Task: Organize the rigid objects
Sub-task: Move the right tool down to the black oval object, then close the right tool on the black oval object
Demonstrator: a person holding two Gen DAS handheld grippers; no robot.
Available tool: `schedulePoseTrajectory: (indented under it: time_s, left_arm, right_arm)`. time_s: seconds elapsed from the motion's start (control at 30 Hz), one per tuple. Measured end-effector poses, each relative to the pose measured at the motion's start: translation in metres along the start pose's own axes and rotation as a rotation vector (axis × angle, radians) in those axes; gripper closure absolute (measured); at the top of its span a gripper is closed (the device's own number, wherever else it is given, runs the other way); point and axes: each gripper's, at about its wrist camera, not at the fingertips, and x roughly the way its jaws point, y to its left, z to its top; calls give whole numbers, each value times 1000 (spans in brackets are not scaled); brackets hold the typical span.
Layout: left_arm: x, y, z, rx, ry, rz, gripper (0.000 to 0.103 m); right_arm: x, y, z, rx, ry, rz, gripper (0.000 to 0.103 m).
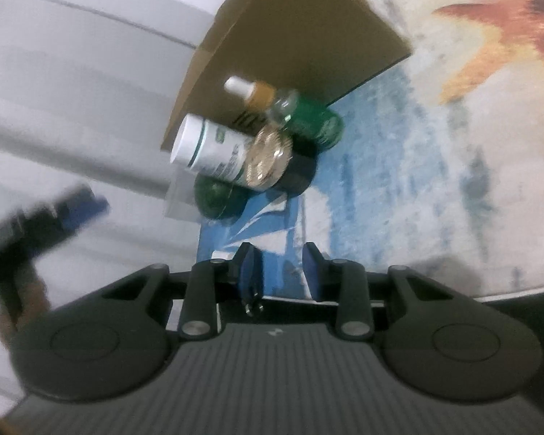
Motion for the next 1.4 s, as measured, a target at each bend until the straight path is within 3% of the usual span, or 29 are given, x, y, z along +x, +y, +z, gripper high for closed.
schedulePoseTrajectory:
  time_s: [0.23, 0.47, 0.7, 0.97, 1.17, 1.4]
  left_arm:
    - [45, -18, -63, 39, 147, -26, 41]
    - [85, -29, -81, 85, 225, 18, 41]
    - [94, -28, -79, 98, 208, 22, 37]
    - [104, -40, -70, 116, 188, 7, 41]
    - [109, -55, -67, 160, 167, -24, 56]
    - [115, -68, -68, 229, 146, -34, 56]
  right_arm:
    - [39, 28, 4, -82, 107, -11, 72]
    - [75, 39, 5, -112, 190, -52, 72]
    - [92, 38, 7, -110, 227, -56, 72]
    - [100, 39, 8, -120, 253, -44, 73]
    - [81, 28, 13, -100, 210, -68, 73]
    - [58, 7, 14, -33, 151, -52, 73]
